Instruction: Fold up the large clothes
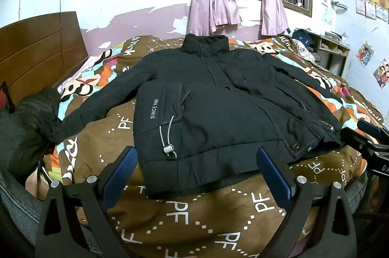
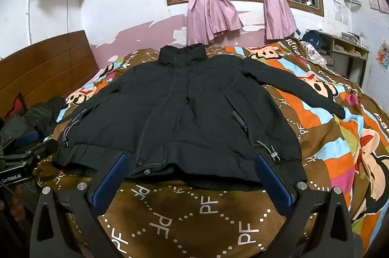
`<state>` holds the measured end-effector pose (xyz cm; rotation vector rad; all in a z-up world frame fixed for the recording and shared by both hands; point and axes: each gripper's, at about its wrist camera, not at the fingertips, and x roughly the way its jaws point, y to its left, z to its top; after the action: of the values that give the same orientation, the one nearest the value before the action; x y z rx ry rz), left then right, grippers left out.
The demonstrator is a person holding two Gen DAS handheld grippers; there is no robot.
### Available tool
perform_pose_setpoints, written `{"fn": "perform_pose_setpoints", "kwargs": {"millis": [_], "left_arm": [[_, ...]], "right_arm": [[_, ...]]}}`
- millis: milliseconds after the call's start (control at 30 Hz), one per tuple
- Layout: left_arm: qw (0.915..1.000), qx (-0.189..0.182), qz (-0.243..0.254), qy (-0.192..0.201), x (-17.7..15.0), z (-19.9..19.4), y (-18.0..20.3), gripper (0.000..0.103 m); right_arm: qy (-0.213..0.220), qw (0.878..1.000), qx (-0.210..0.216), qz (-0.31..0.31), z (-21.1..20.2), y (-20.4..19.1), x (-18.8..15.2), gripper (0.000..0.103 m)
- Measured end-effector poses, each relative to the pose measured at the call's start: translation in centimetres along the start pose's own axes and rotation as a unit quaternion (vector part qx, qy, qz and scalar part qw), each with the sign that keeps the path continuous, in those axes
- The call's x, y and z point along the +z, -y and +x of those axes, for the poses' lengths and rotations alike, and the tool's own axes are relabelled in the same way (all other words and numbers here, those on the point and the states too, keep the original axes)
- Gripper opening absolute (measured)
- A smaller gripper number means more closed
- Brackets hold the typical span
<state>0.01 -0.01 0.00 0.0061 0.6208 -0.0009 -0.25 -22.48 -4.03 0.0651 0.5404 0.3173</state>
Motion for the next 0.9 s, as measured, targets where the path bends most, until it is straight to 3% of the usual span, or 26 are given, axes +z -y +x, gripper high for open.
{"fn": "perform_pose_setpoints", "kwargs": {"millis": [900], "left_arm": [[1.0, 0.0, 0.0, 0.003, -0.01, -0.02, -0.01, 0.096]], "right_arm": [[-0.005, 1.0, 0.003, 0.004, 0.16, 0.66, -0.56, 0.103]]}}
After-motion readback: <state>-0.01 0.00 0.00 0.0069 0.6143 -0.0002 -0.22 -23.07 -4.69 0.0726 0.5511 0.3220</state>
